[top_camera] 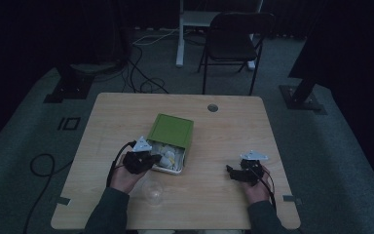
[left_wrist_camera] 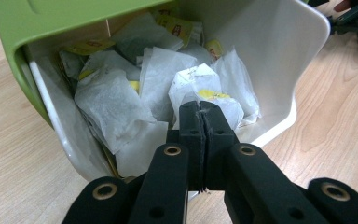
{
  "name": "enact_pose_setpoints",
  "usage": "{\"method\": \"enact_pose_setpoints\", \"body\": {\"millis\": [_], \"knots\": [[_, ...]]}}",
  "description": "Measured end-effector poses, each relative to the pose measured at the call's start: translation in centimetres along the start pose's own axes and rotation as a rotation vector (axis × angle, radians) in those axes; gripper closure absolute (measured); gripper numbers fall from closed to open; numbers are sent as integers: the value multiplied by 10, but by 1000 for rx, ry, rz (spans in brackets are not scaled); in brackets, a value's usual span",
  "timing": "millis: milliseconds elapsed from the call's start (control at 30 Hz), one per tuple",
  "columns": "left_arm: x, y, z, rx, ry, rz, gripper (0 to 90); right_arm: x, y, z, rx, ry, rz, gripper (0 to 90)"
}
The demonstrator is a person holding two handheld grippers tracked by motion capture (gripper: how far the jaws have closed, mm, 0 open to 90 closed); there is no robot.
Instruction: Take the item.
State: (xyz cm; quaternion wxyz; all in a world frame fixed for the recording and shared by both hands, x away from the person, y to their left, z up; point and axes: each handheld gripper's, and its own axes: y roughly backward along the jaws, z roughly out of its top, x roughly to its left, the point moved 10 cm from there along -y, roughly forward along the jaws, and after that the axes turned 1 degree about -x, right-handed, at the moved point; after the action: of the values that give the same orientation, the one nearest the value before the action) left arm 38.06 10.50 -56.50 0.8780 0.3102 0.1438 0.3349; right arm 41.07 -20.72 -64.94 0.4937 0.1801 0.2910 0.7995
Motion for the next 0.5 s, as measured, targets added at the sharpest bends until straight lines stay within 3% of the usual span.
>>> {"method": "enact_pose_setpoints", "body": {"millis": [500], "knots": [[-1,8,6,-18,-4,-12,897,0,0,0,0,0,0,210]]}}
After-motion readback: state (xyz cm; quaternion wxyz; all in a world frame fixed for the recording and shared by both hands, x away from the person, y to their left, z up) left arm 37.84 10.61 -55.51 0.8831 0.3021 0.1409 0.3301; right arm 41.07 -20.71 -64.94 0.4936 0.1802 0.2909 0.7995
